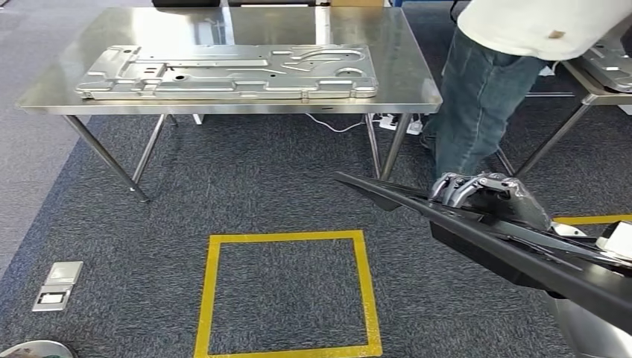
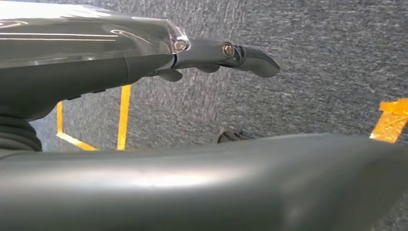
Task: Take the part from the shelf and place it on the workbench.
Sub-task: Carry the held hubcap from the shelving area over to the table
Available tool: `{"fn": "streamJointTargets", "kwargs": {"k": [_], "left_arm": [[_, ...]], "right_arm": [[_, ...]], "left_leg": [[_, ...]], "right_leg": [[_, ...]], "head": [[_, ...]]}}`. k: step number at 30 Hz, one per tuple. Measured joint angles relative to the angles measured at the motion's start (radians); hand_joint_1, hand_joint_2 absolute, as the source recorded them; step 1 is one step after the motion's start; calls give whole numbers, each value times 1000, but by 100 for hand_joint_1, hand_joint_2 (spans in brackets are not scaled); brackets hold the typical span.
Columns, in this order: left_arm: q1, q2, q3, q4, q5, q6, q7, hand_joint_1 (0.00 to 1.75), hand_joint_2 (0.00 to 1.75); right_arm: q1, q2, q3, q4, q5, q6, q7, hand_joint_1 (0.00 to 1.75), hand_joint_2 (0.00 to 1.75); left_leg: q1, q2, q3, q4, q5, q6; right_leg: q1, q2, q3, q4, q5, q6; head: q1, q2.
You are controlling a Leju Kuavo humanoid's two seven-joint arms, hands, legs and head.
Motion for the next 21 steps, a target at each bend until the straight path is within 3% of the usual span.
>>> {"fn": "streamJointTargets", "kwargs": {"k": [1, 3, 5, 7, 9, 12, 13, 14, 15, 17, 19, 21], "left_arm": [[0, 0, 0, 0, 0, 0, 1, 0, 175], [-1, 1, -1, 0, -1, 1, 2, 0, 175], [-1, 1, -1, 0, -3, 2, 2, 0, 175], [-3, 0, -1, 0, -5, 1, 3, 0, 175], [-7, 0, -1, 0, -6, 2, 3, 0, 175], [-6, 0, -1, 0, -6, 2, 6, 0, 175], [-4, 0, -2, 0, -7, 2, 8, 0, 175], [-3, -1, -2, 0, -7, 2, 8, 0, 175], [-2, -1, -2, 0, -7, 2, 9, 0, 175], [-3, 0, -2, 0, -7, 1, 9, 0, 175], [-3, 2, -3, 1, -8, 1, 9, 0, 175], [-2, 3, -3, 1, -8, 1, 9, 0, 175]], "right_arm": [[1, 0, 0, 2, 0, 0, 0, 175, 175], [4, 0, 0, 6, 0, 0, 0, 175, 175], [9, 0, 0, 8, 1, 1, -1, 175, 175], [9, 0, 0, 7, 1, 1, -1, 175, 175], [5, 1, 0, 4, 1, 1, -2, 175, 175], [3, 2, 3, 3, 1, 2, -2, 175, 175], [3, 2, 3, 3, 2, 3, -2, 175, 175], [3, 2, 3, 3, 2, 3, -2, 175, 175], [2, 2, 3, 2, 3, 4, -2, 175, 175], [0, 1, 4, 1, 8, 4, -2, 175, 175], [-1, 0, 6, 1, 19, 3, -3, 175, 175], [0, -4, 9, 0, 27, 3, -4, 175, 175]], "left_leg": [[4, -1, 12, 0, -10, -8], [4, -1, 22, 3, -25, -23], [2, 0, 26, 5, -35, -33], [3, 0, 29, 19, -42, -40], [4, 0, -8, 94, -62, -47], [2, 0, -124, 265, -121, -49], [-1, 0, -149, 285, -118, -45], [-5, 0, -157, 268, -92, -36], [-12, 0, -149, 221, -48, -24], [-29, 0, -123, 114, 36, 12], [-43, -1, -106, 54, 56, 34], [-46, -4, -85, 17, 50, 38]], "right_leg": [[-1, -1, 12, -55, 42, 6], [0, -5, 23, -124, 72, -3], [3, -7, 20, -130, 60, -28], [1, -6, 33, -131, 59, -43], [0, -7, 50, -135, 51, -53], [6, -4, 69, -135, 31, -62], [9, -3, 78, -135, 24, -64], [14, -1, 89, -135, 16, -66], [18, -1, 102, -136, 7, -67], [22, -2, 123, -140, -8, -68], [17, -3, 130, -145, -13, -62], [15, -5, 134, -146, -3, -47]], "head": [[0, 0], [1, 0], [2, 0], [1, 0], [1, 0], [1, 0], [1, 0], [1, 0], [1, 0], [2, 0], [3, 0], [3, 0]]}}
